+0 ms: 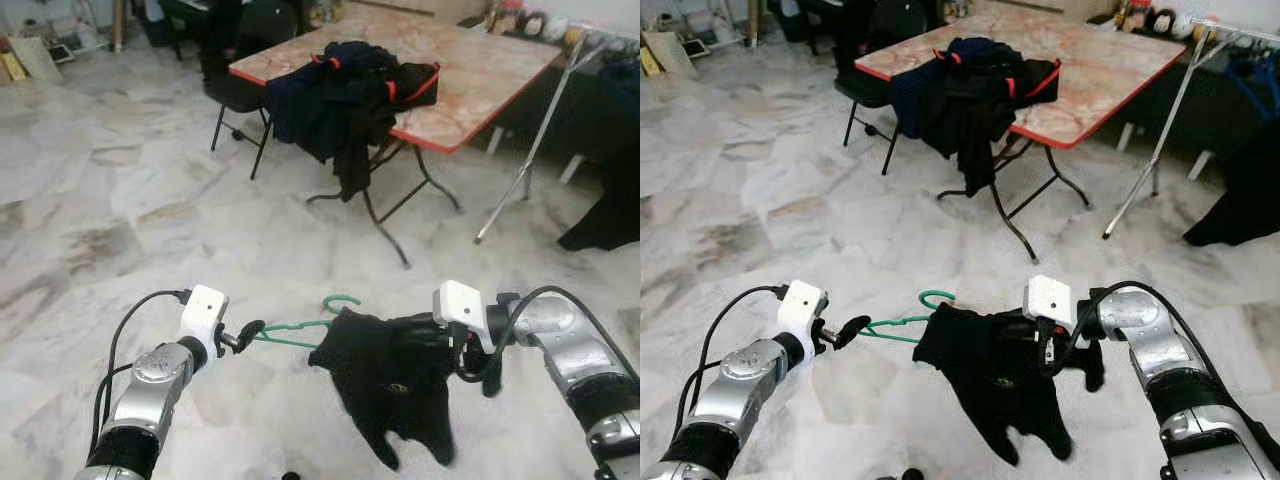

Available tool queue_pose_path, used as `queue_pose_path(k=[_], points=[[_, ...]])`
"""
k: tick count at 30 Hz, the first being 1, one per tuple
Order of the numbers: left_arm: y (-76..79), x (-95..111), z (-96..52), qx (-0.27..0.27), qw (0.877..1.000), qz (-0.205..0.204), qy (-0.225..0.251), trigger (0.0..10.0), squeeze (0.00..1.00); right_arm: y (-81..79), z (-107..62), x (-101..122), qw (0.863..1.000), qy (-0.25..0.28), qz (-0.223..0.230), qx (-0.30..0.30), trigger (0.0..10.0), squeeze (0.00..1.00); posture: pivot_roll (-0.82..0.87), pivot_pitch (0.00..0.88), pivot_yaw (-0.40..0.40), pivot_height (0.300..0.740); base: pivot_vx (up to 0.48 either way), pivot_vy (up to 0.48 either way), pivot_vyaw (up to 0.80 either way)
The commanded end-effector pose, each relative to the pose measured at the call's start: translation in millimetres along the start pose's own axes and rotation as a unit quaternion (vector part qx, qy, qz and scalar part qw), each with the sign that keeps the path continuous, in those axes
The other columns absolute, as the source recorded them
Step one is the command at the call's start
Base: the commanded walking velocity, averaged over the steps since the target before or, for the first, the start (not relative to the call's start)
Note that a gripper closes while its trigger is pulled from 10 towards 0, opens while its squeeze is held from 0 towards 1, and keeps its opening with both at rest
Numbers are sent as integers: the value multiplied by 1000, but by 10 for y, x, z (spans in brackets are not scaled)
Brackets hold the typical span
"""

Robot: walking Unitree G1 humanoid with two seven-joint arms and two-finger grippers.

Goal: Hang hanger

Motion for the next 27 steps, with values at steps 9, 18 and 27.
queue_pose_path(k=[9,18,27], points=[[-389,-257,-121,90,992,52,-69,10000,0,379,-91,5,990,-41,-41,-126,10000,0,-144,0,17,740,0,0,0],[-707,-390,-277,177,978,43,-105,10000,0,510,-136,-21,981,-60,-48,-176,10000,0,-144,0,17,740,0,0,0],[-74,-342,-120,-27,996,13,-81,10000,0,416,-59,309,992,45,-38,-112,10000,0,-141,0,11,740,0,0,0]])
Point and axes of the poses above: a point about 5 cm out from each wrist's last joint towards the gripper, its own z axis pointing out of the wrist towards the gripper, its own x axis along the axis of the wrist's last joint, y = z × x, the point moved 5 cm from there along z, pointing out of the wrist towards the gripper, and after that the axes turned 1 degree about z, right-handed, at the moved point
